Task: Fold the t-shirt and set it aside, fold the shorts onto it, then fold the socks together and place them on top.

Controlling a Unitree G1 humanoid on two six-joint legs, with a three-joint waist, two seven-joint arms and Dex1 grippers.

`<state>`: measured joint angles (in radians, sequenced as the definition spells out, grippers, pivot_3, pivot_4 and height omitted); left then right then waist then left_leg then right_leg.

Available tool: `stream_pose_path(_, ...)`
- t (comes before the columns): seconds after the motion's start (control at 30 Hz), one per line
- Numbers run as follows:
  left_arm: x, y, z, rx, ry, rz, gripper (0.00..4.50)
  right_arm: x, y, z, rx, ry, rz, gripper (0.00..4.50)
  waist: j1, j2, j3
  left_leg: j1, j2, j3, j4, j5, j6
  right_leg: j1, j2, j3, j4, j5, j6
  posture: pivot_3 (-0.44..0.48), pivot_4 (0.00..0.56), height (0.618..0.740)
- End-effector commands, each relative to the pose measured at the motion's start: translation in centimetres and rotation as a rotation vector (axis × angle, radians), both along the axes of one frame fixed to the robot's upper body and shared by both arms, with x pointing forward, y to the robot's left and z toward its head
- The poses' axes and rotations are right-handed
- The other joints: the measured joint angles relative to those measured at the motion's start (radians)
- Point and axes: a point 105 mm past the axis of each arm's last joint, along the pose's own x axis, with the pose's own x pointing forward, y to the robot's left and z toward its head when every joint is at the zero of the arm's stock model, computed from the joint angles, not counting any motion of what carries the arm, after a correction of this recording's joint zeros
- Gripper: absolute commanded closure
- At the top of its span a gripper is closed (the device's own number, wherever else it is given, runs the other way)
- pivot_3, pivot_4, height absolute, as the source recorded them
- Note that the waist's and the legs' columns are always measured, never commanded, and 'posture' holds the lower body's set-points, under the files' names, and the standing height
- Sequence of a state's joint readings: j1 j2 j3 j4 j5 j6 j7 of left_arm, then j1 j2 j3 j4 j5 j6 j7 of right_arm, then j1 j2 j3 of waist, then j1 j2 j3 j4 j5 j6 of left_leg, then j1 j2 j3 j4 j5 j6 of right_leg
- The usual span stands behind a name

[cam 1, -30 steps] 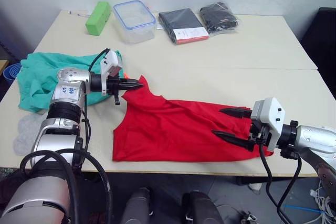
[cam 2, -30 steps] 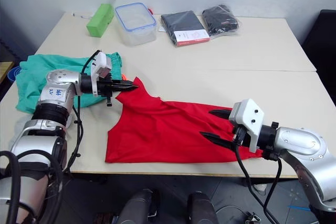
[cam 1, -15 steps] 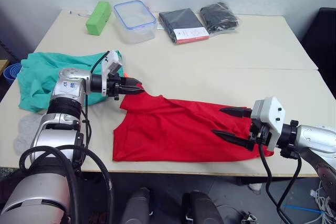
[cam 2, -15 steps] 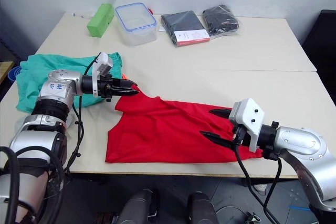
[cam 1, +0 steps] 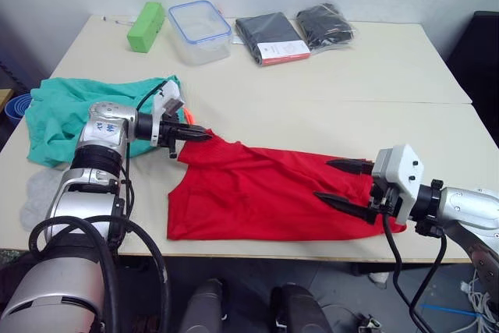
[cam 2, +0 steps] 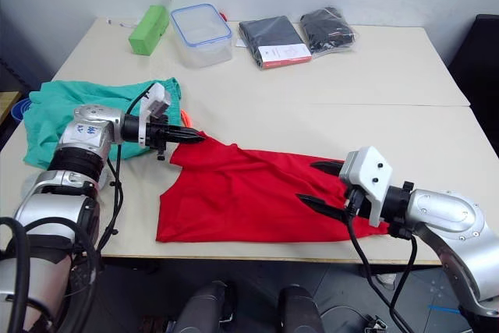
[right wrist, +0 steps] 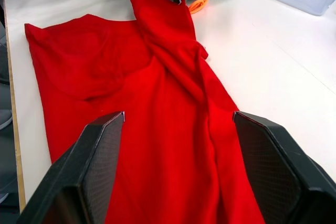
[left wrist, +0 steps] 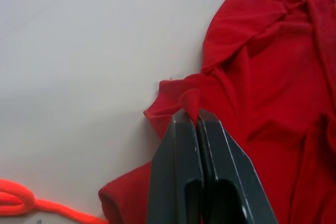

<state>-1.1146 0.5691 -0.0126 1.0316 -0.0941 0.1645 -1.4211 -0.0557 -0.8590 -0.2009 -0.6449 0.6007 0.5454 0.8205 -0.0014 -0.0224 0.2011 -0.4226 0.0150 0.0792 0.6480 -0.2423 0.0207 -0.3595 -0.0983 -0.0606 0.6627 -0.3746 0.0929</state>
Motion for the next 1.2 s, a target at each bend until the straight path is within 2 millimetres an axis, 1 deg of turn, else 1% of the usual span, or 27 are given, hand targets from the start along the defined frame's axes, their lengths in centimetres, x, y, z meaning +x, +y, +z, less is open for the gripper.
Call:
stream_pose_path(0.03,-0.5,0.0,3.0,-0.043,-0.108,-0.067,4.49,-0.5,0.2,0.8,-0.015,-0.046,0.034,1.14,0.000,0.000,0.000,0.000,0.000,0.000,0.000,0.000,0.000,0.000,0.000,0.000,0.000,0.000,0.000,0.000,0.150,0.740)
stream_pose_path(0.1,-1.5,0.2,2.7,-0.003,-0.092,-0.137,4.49,-0.6,0.2,0.8,-0.019,-0.042,0.046,1.14,-0.001,0.000,0.000,0.000,0.000,0.000,0.000,0.000,0.000,0.000,0.000,0.000,0.000,0.000,0.000,0.000,0.150,0.740)
stream_pose_path(0.17,-3.4,0.9,1.3,0.109,-0.085,-0.226,4.49,-0.7,0.2,0.8,-0.020,-0.038,0.050,1.14,-0.006,0.000,0.000,0.000,0.000,0.000,0.000,0.000,0.000,0.000,0.000,0.000,0.000,0.000,0.000,0.000,0.150,0.740)
stream_pose_path(0.2,-4.7,1.3,0.3,0.174,-0.081,-0.273,4.49,-0.7,0.2,0.7,-0.021,-0.036,0.051,1.14,-0.013,0.000,0.000,0.001,0.000,0.000,-0.001,0.000,0.000,0.000,0.000,0.002,0.000,0.000,0.000,0.000,0.150,0.740)
stream_pose_path(0.23,-6.2,1.8,-1.4,0.263,-0.083,-0.328,4.49,-0.7,0.1,0.7,-0.022,-0.033,0.051,1.14,-0.022,0.001,-0.001,0.001,0.001,0.001,-0.002,0.000,0.000,0.000,0.000,0.005,0.000,0.000,0.000,0.000,0.150,0.740)
stream_pose_path(0.27,-7.4,2.2,-2.7,0.324,-0.082,-0.372,4.49,-0.7,0.1,0.6,-0.022,-0.031,0.050,1.14,-0.028,0.001,-0.001,0.002,0.001,0.000,-0.003,0.000,-0.001,0.001,0.000,0.005,0.000,0.000,0.000,0.000,0.150,0.740)
stream_pose_path(0.33,-9.2,3.3,-5.2,0.443,-0.117,-0.449,4.49,-0.6,0.1,0.4,-0.022,-0.023,0.051,1.14,-0.029,0.002,-0.001,0.003,0.001,0.000,-0.004,0.000,-0.001,0.001,0.000,0.006,-0.001,0.000,0.000,0.000,0.150,0.740)
stream_pose_path(0.4,-10.1,4.0,-7.3,0.514,-0.165,-0.494,4.49,-0.6,0.2,0.1,-0.022,-0.014,0.056,1.14,-0.024,0.002,-0.001,0.002,0.002,0.000,-0.003,0.000,-0.002,0.000,0.000,0.006,-0.001,0.000,-0.001,0.000,0.150,0.740)
stream_pose_path(0.47,-10.3,3.8,-8.3,0.509,-0.213,-0.496,4.49,-0.6,0.3,-0.1,-0.024,-0.009,0.060,1.14,-0.013,0.001,-0.001,0.002,0.001,-0.001,-0.001,-0.001,-0.001,0.002,-0.001,0.005,-0.001,0.000,-0.001,0.000,0.150,0.740)
stream_pose_path(0.5,-10.1,3.3,-8.2,0.489,-0.252,-0.490,4.49,-0.5,0.3,-0.2,-0.024,-0.007,0.062,1.14,-0.011,0.002,-0.002,0.002,0.001,-0.002,-0.001,-0.001,0.001,0.003,-0.002,0.004,-0.002,0.000,-0.001,0.000,0.150,0.740)
stream_pose_path(0.53,-9.8,2.8,-8.0,0.467,-0.291,-0.475,4.49,-0.5,0.3,-0.2,-0.025,-0.007,0.063,1.14,-0.010,0.002,-0.002,0.002,0.001,-0.002,-0.001,-0.005,0.007,0.003,-0.003,0.004,-0.002,0.000,-0.001,0.000,0.150,0.740)
stream_pose_path(0.6,-9.3,2.1,-7.4,0.436,-0.351,-0.455,4.49,-0.3,0.3,-0.3,-0.025,-0.006,0.064,1.14,-0.003,0.002,-0.002,0.002,0.000,-0.002,-0.001,-0.006,0.008,0.003,-0.003,0.004,-0.002,0.000,-0.001,0.000,0.150,0.740)
stream_pose_path(0.67,-9.1,1.8,-7.1,0.425,-0.368,-0.451,4.49,-0.2,0.3,-0.3,-0.023,-0.005,0.066,1.14,-0.001,0.002,-0.002,0.002,0.000,-0.002,-0.001,-0.006,0.008,0.002,-0.003,0.004,-0.002,0.000,-0.001,0.000,0.150,0.740)
stream_pose_path(0.77,-9.2,2.0,-7.0,0.420,-0.333,-0.440,4.49,-0.1,0.4,-0.3,-0.022,-0.005,0.070,1.14,-0.002,0.002,-0.002,0.001,0.000,-0.002,-0.001,-0.005,0.007,0.002,-0.003,0.003,-0.002,0.000,-0.001,0.000,0.150,0.740)
stream_pose_path(0.83,-9.5,2.3,-6.5,0.379,-0.235,-0.411,4.49,-0.1,0.5,-0.3,-0.020,-0.005,0.071,1.14,-0.002,0.002,-0.002,0.001,0.000,-0.002,-0.001,-0.005,0.007,0.002,-0.002,0.002,-0.002,0.000,-0.001,0.000,0.150,0.740)
stream_pose_path(0.93,-10.7,2.6,-5.1,0.302,-0.072,-0.406,3.88,-0.1,0.5,-0.3,-0.019,-0.004,0.072,1.14,-0.006,0.002,-0.002,0.001,0.000,-0.002,-0.001,-0.005,0.007,0.002,-0.001,0.002,-0.002,0.000,-0.001,0.000,0.150,0.740)
stream_pose_path(1.0,-11.6,2.7,-4.3,0.277,0.005,-0.412,3.28,0.0,0.4,-0.3,-0.017,-0.003,0.067,1.14,-0.007,0.002,-0.002,0.001,0.001,-0.002,-0.001,-0.005,0.007,0.002,-0.001,0.002,-0.001,0.000,-0.001,0.000,0.150,0.740)
stream_pose_path(1.07,-12.5,2.7,-3.2,0.247,0.096,-0.404,2.78,0.1,0.3,-0.2,-0.014,-0.001,0.058,1.14,-0.009,0.002,-0.002,0.001,0.001,-0.002,-0.001,-0.005,0.006,0.002,-0.001,0.003,-0.001,0.000,-0.001,0.000,0.150,0.740)
stream_pose_path(1.1,-12.9,2.7,-2.5,0.224,0.137,-0.400,2.41,0.3,0.3,-0.2,-0.014,-0.001,0.051,1.14,-0.009,0.002,-0.002,0.001,0.001,-0.002,-0.001,-0.005,0.006,0.002,-0.001,0.003,-0.002,0.000,-0.001,0.000,0.150,0.740)
stream_pose_path(1.13,-13.1,2.5,-1.5,0.187,0.167,-0.394,2.14,0.6,0.2,-0.3,-0.014,-0.004,0.038,1.14,-0.009,0.002,-0.002,0.001,0.001,-0.002,-0.002,-0.005,0.006,0.002,-0.001,0.003,-0.002,0.000,-0.001,0.000,0.150,0.740)
stream_pose_path(1.17,-12.9,2.3,-0.4,0.141,0.181,-0.376,1.88,1.0,0.1,-0.3,-0.013,-0.005,0.021,1.14,-0.009,0.002,-0.002,0.001,0.001,-0.002,-0.002,-0.005,0.006,0.002,-0.001,0.003,-0.002,0.000,-0.001,0.000,0.150,0.740)
stream_pose_path(1.2,-12.3,2.0,0.9,0.080,0.196,-0.346,1.88,1.5,0.1,-0.3,-0.011,-0.005,-0.001,1.14,-0.008,0.002,-0.002,0.001,0.001,-0.002,-0.001,-0.005,0.006,0.002,-0.001,0.003,-0.001,0.000,-0.001,0.000,0.150,0.740)
